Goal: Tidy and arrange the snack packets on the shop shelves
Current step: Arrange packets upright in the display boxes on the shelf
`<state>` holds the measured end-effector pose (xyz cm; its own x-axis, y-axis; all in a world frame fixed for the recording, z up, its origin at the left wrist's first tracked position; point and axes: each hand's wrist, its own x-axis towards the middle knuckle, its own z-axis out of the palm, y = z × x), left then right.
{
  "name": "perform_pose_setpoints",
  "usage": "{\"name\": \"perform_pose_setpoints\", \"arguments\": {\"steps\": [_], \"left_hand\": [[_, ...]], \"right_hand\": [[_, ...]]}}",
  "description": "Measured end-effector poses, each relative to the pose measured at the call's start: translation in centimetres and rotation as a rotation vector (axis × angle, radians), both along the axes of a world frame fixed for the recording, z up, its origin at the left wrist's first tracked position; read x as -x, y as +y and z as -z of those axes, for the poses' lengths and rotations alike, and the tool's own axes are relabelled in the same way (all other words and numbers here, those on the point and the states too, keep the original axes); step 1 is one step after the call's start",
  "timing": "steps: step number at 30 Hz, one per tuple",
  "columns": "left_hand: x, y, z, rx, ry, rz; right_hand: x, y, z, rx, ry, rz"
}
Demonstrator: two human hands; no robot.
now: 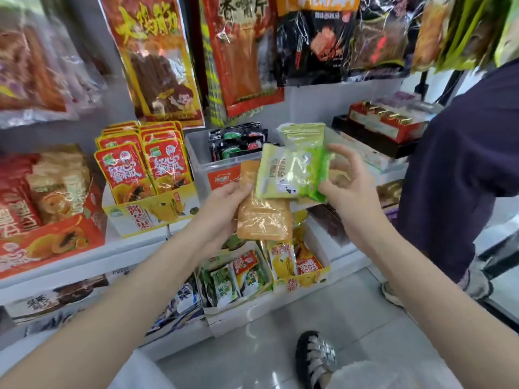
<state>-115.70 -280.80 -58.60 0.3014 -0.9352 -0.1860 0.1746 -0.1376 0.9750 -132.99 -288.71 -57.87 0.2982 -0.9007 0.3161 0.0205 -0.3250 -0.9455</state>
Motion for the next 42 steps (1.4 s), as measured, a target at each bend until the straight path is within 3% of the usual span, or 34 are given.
{"name": "perform_pose_setpoints", "arguments": {"steps": [3, 6, 9, 12, 16, 18, 21, 23, 27, 32, 34, 36, 39, 42], "left_hand": [[-0.4, -0.7, -0.1, 0.011, -0.122, -0.018], [-1.0, -1.1, -0.7, 0.096, -0.374, -0.052], [-1.3, -1.6, -0.7, 0.128, -0.528, -0.040], [-1.4, -1.7, -0.6, 0.118, -0.536, -0.058], [-2.3, -1.6, -0.4, 0.140, -0.507, -0.155], [-2.5, -1.5, -0.2, 0.126, -0.501, -0.157], [-2.5, -1.1, 0.2, 0.111, -0.495, -0.142], [-2.7, -0.8, 0.5, 0.100, -0.485, -0.143], [-2.9, -0.8, 1.2, 0.038, -0.383, -0.156], [-2.1, -0.7, 1.6, 0.004, -0.389, -0.094], [-2.1, -0.4, 1.7, 0.083, -0.510, -0.104], [-2.4, 0.1, 1.7, 0.254, -0.790, -0.145], [-3.1, 0.6, 2.3, 0.535, -1.390, -0.194], [-3.6, 1.5, 2.9, 0.586, -1.589, -0.163]], "right_hand": [[-1.2, -1.1, 1.0, 0.183, 0.332, 0.027], [-1.4, -2.6, -0.1, 0.069, 0.515, -0.144], [-2.7, -3.7, -1.7, 0.153, 0.479, -0.222], [-3.3, -5.3, -2.2, 0.345, 0.431, -0.063], [-1.0, -8.6, -3.8, 0.273, 0.057, 0.197], [-0.9, -9.9, -4.0, 0.269, -0.005, 0.234], [-2.0, -11.3, -3.2, 0.220, 0.133, 0.157], [-2.1, -11.6, -2.2, 0.176, 0.329, 0.095], [-1.6, -11.7, -0.9, 0.370, 0.771, 0.168], [-1.3, -11.7, -0.8, 0.391, 0.930, 0.158], [-1.4, -10.3, -2.0, 0.530, 0.826, 0.258], [-1.8, -7.9, -3.0, 0.503, 0.624, 0.215], [-2.9, -2.8, -3.4, -0.058, 0.565, -0.331], [-3.8, -0.7, -2.0, -0.237, 0.497, -0.604]]}}
